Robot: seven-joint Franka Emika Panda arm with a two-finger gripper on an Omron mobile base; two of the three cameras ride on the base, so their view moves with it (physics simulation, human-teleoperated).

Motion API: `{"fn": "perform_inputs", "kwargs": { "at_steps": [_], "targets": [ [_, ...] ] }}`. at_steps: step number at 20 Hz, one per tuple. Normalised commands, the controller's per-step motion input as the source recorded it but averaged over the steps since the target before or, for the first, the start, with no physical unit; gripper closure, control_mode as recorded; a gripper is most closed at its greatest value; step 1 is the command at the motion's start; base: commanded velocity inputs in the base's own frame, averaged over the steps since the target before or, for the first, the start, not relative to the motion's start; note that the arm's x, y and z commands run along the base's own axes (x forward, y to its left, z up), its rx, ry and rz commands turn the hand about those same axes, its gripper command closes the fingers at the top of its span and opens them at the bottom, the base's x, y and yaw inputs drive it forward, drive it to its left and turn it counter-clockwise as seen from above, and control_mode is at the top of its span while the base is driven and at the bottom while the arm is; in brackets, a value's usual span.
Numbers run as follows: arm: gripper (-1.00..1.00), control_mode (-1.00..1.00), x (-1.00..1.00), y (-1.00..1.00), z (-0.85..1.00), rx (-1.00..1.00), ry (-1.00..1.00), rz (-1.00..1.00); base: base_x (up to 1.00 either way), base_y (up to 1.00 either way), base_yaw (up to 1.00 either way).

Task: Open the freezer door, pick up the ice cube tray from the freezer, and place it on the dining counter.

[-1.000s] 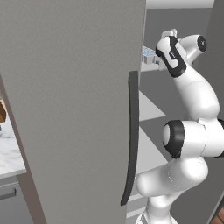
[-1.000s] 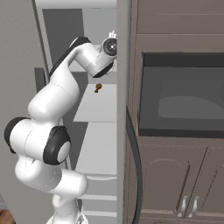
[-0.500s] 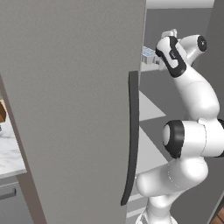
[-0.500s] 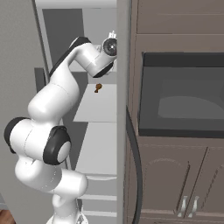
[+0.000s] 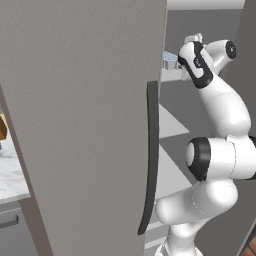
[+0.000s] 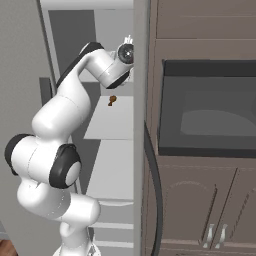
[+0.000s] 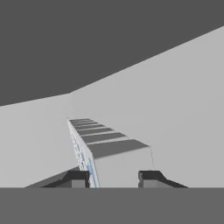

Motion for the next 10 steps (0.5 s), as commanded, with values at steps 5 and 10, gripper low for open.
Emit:
{"fn": "perform_inputs", "kwargs": {
  "at_steps": [5, 10],
  "targets": [
    [1.0, -1.0, 0.0, 0.0, 0.0, 0.0, 0.0, 0.0, 0.0, 0.0, 0.0],
    [1.0, -1.0, 0.0, 0.0, 0.0, 0.0, 0.0, 0.0, 0.0, 0.0, 0.0]
  ]
}}
